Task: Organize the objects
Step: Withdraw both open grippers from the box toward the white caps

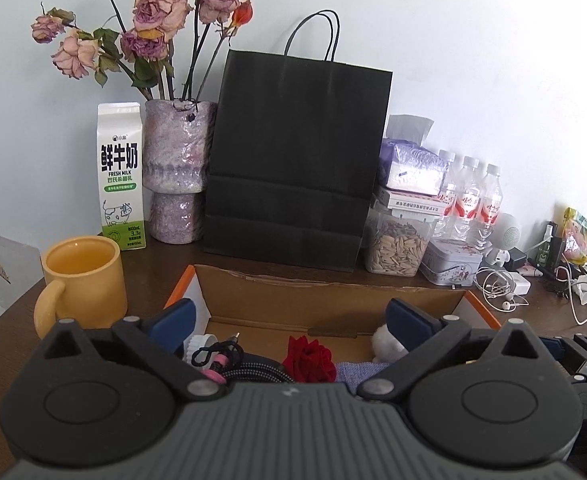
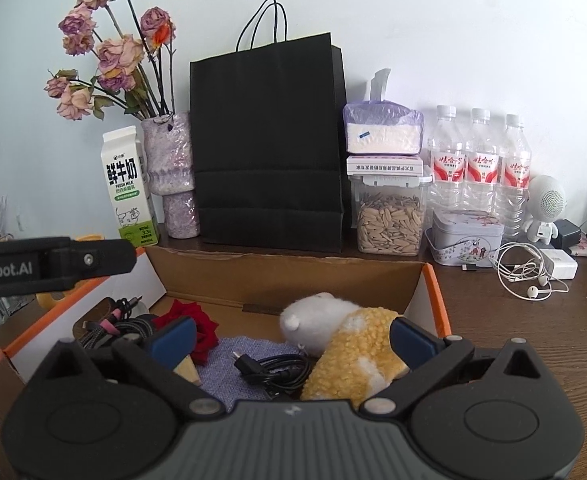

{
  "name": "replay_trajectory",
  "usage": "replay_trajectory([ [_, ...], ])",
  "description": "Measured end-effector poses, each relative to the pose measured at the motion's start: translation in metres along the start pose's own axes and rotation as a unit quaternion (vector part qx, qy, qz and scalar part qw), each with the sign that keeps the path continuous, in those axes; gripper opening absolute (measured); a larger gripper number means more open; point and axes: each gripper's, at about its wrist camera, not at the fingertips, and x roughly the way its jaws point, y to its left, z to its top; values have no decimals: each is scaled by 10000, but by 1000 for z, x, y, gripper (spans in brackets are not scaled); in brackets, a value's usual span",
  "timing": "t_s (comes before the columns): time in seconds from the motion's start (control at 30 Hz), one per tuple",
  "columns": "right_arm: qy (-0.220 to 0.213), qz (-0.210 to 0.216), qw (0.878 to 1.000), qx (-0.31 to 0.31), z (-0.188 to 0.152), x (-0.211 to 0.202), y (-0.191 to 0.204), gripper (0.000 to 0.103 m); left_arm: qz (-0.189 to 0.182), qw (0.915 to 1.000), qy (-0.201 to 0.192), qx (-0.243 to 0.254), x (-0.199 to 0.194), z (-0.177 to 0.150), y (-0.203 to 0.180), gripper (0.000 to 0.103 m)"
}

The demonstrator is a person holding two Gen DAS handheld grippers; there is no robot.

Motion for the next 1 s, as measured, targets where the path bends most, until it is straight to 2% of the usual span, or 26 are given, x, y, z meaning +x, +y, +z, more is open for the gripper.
replay_trajectory([
  [0.3,-313,-84,9995,-72,-8,-31,2,103,-1,9998,-198,11,-28,-6,2,103],
  [0.67,-440,-169,9989,-58,-32,-73,4,103,-62,9997,-224,19,-66,-32,4,103],
  [1.0,-311,-276,9987,-292,-63,-108,13,103,11,9997,46,233,-91,-63,14,103],
])
